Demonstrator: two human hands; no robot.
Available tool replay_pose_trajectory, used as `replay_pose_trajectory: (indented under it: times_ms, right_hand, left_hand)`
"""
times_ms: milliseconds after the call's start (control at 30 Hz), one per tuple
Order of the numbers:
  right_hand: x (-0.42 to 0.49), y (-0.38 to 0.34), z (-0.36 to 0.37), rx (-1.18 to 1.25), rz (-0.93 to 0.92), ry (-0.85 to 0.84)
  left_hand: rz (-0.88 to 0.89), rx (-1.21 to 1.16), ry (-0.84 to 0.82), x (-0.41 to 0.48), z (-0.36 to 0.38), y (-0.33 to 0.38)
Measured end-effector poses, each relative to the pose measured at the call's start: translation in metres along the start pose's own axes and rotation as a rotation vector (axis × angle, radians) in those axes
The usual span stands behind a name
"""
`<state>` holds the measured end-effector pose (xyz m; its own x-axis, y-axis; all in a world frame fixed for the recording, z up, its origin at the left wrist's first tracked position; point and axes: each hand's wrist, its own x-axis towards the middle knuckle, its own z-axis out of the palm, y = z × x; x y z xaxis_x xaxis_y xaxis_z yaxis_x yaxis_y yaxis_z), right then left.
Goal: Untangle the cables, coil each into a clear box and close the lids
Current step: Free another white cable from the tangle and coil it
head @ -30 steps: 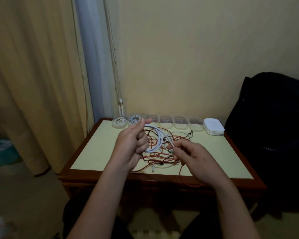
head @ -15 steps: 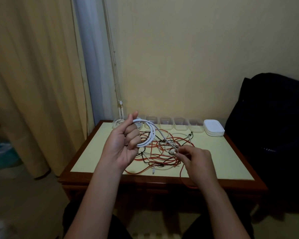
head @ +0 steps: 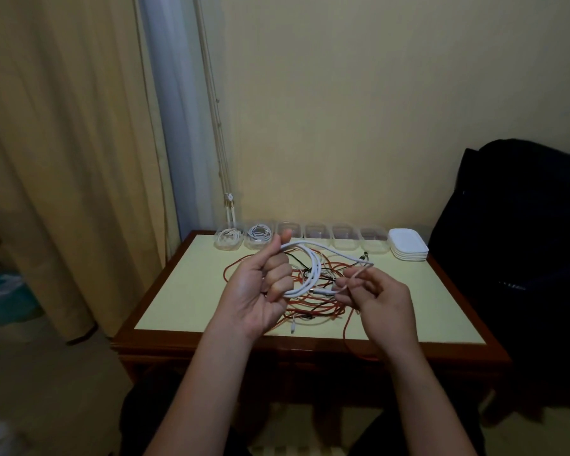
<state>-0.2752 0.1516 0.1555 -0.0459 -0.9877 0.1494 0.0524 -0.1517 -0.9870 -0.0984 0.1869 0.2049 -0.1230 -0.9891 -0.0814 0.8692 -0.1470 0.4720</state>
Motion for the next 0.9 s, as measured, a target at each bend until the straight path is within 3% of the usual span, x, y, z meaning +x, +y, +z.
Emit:
replay_pose_trajectory:
  times_ms: [233, 467, 600, 800, 900]
  right_hand:
    - [-0.006, -0.016, 0.004, 0.305, 0.080, -0.001]
    - [-0.017, -0.025, 0.020, 0.561, 0.183, -0.128]
    - [-0.016, -0.022, 0.023, 0.673, 0.359, -0.219]
    - [-0.019, -0.018, 0.025, 0.749, 0.509, -0.424]
    - [-0.020, -0.016, 0.028, 0.485, 0.306, -0.434]
  left_hand:
    - [-0.050, -0.036, 0.004, 0.003, -0.001, -0.005]
    - [0.001, 0.123, 0.062, 0.006, -0.001, -0.020]
    - [0.136, 0.280, 0.140, 0.010, -0.009, -0.020]
    - [0.338, 0.591, 0.200, 0.013, -0.019, -0.022]
    - [0.365, 0.651, 0.150, 0.011, -0.017, -0.022]
